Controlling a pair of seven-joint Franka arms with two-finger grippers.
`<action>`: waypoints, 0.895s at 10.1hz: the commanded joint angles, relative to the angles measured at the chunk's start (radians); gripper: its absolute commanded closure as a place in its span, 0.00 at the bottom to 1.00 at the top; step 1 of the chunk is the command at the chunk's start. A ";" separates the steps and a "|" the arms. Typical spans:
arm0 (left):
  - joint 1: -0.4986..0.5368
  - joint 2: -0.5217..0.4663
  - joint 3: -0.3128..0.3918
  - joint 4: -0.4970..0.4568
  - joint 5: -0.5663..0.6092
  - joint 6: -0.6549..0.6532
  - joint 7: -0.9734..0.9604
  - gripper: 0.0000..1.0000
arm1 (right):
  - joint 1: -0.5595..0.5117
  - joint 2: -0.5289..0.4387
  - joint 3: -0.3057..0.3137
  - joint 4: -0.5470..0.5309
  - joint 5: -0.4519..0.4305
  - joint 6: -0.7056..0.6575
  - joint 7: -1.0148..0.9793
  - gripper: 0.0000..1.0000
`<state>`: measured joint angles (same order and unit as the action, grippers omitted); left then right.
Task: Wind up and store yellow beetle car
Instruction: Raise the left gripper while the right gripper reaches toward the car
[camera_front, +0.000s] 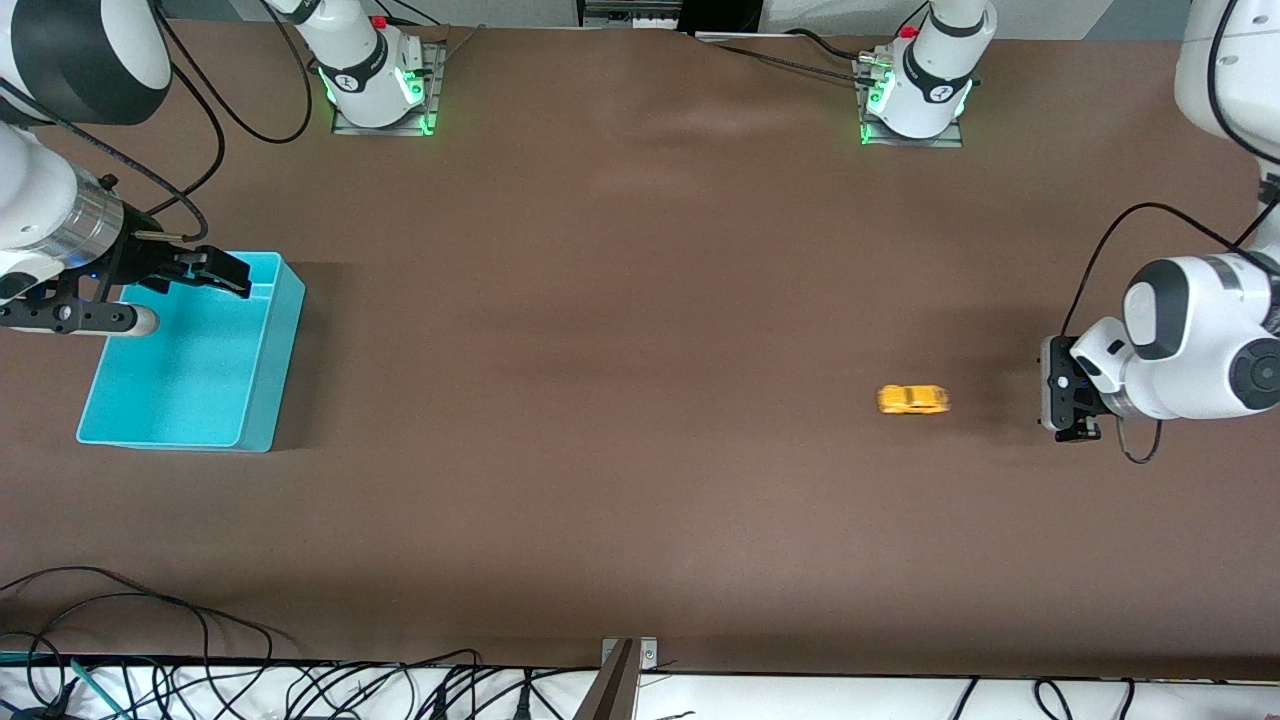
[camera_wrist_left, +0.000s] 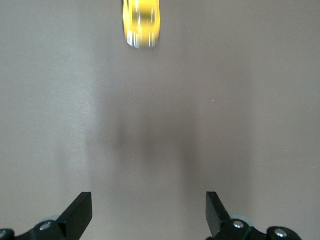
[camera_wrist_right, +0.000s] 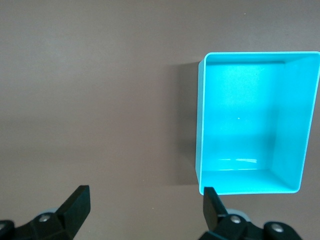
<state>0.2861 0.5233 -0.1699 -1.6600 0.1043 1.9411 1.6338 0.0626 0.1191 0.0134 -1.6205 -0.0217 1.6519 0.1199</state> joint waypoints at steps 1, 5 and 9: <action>0.004 0.000 -0.058 0.118 0.011 -0.176 -0.139 0.00 | -0.006 0.010 0.002 0.027 0.014 -0.020 -0.003 0.00; 0.001 -0.015 -0.131 0.258 0.017 -0.353 -0.354 0.00 | -0.006 0.010 0.002 0.027 0.014 -0.018 -0.005 0.00; -0.015 -0.143 -0.134 0.264 0.009 -0.399 -0.616 0.00 | -0.007 0.010 0.002 0.027 0.014 -0.020 -0.009 0.00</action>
<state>0.2815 0.4375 -0.2999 -1.3877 0.1043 1.5670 1.0953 0.0625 0.1193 0.0127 -1.6199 -0.0217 1.6519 0.1192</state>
